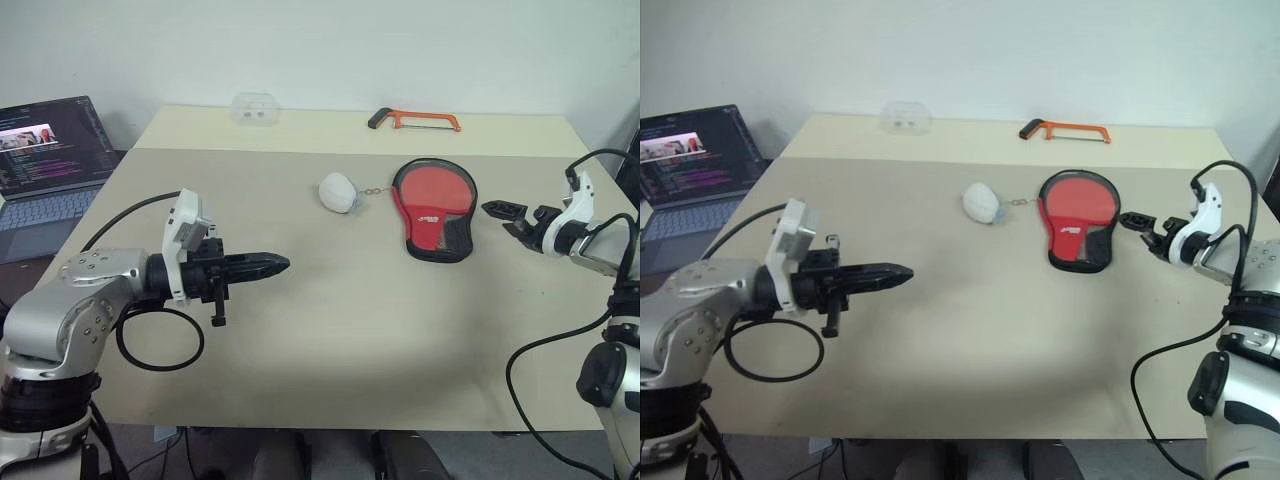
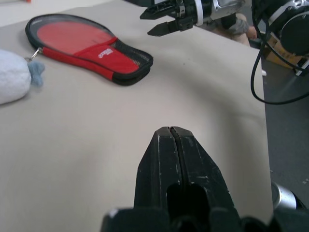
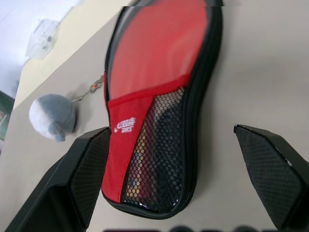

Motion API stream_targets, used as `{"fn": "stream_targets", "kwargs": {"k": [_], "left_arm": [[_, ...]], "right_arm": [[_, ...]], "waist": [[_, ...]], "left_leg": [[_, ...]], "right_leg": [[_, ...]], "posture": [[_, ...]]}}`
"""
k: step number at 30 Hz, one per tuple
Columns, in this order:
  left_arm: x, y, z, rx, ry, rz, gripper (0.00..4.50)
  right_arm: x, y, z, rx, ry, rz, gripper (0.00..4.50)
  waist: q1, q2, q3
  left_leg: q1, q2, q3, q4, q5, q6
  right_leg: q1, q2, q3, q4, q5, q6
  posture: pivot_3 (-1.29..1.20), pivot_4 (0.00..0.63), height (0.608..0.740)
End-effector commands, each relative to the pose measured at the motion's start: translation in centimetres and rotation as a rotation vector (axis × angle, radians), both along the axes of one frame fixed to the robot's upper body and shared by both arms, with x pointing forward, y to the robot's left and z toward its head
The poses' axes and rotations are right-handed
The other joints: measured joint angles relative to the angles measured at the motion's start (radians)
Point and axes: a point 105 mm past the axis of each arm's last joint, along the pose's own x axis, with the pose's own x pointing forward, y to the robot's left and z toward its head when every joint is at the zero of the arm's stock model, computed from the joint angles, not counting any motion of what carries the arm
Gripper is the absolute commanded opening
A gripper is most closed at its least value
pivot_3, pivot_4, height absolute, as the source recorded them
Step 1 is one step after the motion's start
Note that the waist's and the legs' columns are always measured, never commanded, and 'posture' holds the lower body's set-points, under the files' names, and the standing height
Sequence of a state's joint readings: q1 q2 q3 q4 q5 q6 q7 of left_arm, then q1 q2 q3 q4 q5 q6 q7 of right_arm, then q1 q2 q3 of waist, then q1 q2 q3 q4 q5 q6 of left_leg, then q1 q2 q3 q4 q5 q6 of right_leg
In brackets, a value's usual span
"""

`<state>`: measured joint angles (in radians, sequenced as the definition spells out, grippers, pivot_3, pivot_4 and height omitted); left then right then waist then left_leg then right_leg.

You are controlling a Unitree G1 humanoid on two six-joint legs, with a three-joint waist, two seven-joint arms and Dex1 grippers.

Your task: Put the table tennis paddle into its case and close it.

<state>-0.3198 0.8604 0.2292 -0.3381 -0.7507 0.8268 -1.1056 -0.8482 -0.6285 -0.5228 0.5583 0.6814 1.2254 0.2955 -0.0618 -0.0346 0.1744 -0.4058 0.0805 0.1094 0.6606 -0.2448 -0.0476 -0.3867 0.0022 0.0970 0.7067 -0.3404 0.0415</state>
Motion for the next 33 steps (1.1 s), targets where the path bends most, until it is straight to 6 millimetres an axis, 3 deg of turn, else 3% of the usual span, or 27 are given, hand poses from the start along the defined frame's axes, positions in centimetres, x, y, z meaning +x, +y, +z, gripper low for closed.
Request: {"fn": "stream_targets", "kwargs": {"k": [1,5,19,24,33], "left_arm": [[-1.0,0.7,0.1,0.048,-0.01,0.004,0.02],[-0.9,1.4,-0.9,0.101,-0.001,0.04,0.02],[-0.6,0.7,-0.9,0.084,-0.016,0.059,0.02],[-0.5,0.7,-0.9,0.083,-0.016,0.071,0.02],[-0.2,0.7,-1.0,0.083,-0.019,0.081,0.02]], "right_arm": [[0.4,-0.8,0.5,0.025,-0.001,-0.061,4.5],[0.5,-0.1,-0.1,0.049,0.029,-0.055,4.5],[1.0,4.3,-3.2,0.094,0.109,-0.002,4.5],[1.2,6.4,-2.3,0.154,0.063,0.046,4.5],[1.7,7.4,-2.1,0.168,0.04,0.049,4.5]], "waist": [[-0.002,0.0,0.0],[-0.004,0.0,0.0],[-0.015,0.0,0.0],[-0.028,0.0,0.0],[-0.029,0.0,0.0]], "left_leg": [[0.0,0.0,0.0,0.0,0.0,0.0],[0.0,0.0,0.0,0.0,0.0,0.0],[-0.002,0.0,-0.001,0.0,0.0,0.0],[-0.002,0.0,-0.001,-0.001,-0.001,-0.001],[-0.002,0.001,-0.001,-0.001,-0.001,-0.001]], "right_leg": [[0.0,0.0,0.0,0.0,0.0,0.0],[0.0,0.0,0.0,-0.001,0.0,0.0],[-0.001,0.0,0.0,-0.001,0.0,0.0],[-0.001,0.002,0.0,-0.001,0.0,0.0],[-0.001,0.003,0.0,-0.001,0.0,0.0]], "posture": [[0.0,0.15,0.74],[0.0,0.15,0.74],[0.0,0.15,0.74],[0.0,0.15,0.74],[0.0,0.15,0.74]]}}
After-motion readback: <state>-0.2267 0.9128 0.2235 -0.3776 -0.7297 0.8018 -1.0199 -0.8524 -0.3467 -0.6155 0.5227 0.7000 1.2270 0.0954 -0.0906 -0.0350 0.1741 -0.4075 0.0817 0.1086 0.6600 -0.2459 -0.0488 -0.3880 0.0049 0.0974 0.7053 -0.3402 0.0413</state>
